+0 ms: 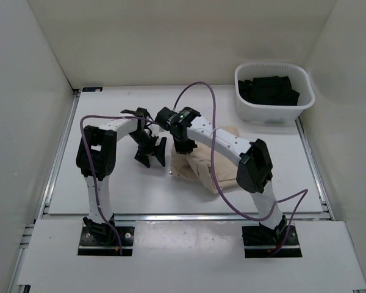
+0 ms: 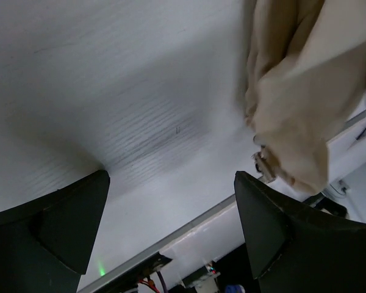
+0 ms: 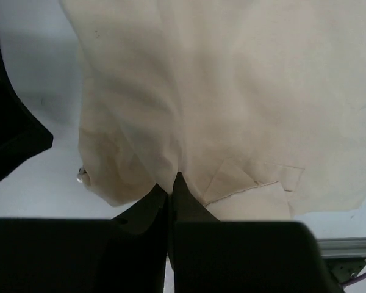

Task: Fold and stack the trousers
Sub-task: Fold the trousers

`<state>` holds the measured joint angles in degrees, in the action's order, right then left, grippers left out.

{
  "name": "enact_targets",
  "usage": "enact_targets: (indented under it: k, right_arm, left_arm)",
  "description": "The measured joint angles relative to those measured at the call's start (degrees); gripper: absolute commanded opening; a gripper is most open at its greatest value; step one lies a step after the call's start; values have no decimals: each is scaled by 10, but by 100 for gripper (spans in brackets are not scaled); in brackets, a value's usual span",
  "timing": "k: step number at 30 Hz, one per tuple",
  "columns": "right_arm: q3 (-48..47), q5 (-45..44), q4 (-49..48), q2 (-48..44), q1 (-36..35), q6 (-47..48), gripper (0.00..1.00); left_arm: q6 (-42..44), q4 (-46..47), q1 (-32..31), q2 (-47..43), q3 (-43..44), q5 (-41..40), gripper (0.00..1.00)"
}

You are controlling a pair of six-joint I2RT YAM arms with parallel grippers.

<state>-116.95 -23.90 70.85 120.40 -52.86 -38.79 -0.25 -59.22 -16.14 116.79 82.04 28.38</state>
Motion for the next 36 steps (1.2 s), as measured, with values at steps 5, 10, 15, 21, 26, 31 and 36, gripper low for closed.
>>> enact_targets:
  k: [5,10,15,21,26,31,36]
  right_arm:
    - [11,51,-19,7,0,-6,38]
    - [-41,115,-56,24,-2,48,71]
    - [-52,138,-116,14,-46,114,73]
    - [264,121,-235,-203,-33,80,27]
    - [462,124,-330,-311,49,52,16]
    - [533,158,-440,-252,-15,96,7]
    - [550,159,-493,-192,-38,107,0]
  left_arm:
    - [-7,-8,1,19,18,12,96]
    - [-8,-10,15,20,22,6,96]
    - [-8,-3,81,18,33,-25,96]
    - [-6,-8,116,-29,43,-108,97]
    - [-4,-24,38,-97,94,-89,100]
    - [-2,-34,-9,-81,141,-43,100]
    - [-2,-27,-14,46,193,-58,99]
